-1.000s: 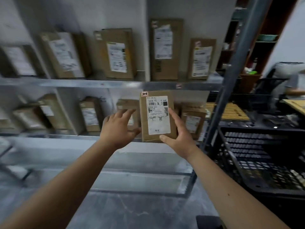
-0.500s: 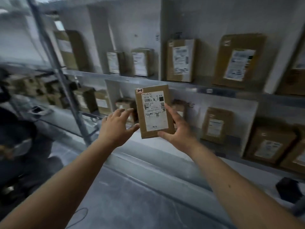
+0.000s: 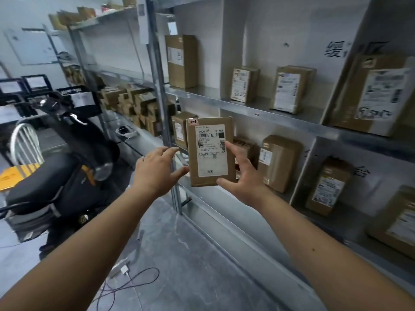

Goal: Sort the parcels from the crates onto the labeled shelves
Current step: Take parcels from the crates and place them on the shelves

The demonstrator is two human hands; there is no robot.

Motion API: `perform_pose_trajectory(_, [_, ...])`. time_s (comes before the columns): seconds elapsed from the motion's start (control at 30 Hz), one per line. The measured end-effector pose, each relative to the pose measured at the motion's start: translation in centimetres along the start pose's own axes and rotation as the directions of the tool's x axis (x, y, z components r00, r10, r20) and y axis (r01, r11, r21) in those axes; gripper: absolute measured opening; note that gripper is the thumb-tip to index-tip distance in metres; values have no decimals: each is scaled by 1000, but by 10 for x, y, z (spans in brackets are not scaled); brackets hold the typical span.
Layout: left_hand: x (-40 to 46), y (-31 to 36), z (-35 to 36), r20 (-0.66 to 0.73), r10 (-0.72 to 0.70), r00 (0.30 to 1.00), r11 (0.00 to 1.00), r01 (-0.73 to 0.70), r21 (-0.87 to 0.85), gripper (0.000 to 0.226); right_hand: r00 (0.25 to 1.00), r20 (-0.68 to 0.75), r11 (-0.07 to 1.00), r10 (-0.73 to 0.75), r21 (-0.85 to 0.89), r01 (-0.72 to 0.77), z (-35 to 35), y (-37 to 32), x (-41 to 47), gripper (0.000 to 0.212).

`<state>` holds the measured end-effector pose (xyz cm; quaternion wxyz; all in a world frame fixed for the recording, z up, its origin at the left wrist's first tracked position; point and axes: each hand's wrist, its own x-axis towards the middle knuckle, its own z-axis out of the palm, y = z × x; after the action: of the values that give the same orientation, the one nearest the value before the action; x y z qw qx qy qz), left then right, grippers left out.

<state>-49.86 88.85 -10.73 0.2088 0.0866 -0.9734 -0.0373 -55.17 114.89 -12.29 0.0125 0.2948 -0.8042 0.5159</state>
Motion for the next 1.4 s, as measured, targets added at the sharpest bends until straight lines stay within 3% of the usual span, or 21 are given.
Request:
perform_pose_trajectory(0.13, [42,-26,16,-90,-16,996,1000,18,21,72,999,21,999,-38,-3,38,16,16,63,98])
perform_pose_trajectory(0.57, [228,-81,68,-134,-66,989,988,84,129,84,992,67,987,-111,-109,118,19,51,277,103])
perform_pose_trajectory(0.83, [330,-103,76,-179,-60,982,998,64,18,83,986,-11,974,-169,-154,165,16,43,359,96])
perform_pose_trajectory(1.13, [473,-125,97,-281,137,950,980,-170,-99,78,958,-244,933,-148,-355,54,27,41,446,97])
perform_pose_trajectory(1.4, [556,-136,120,-238,343,909,887,-396,-238,72,916,-398,896,-44,-420,-140,52,49,487,103])
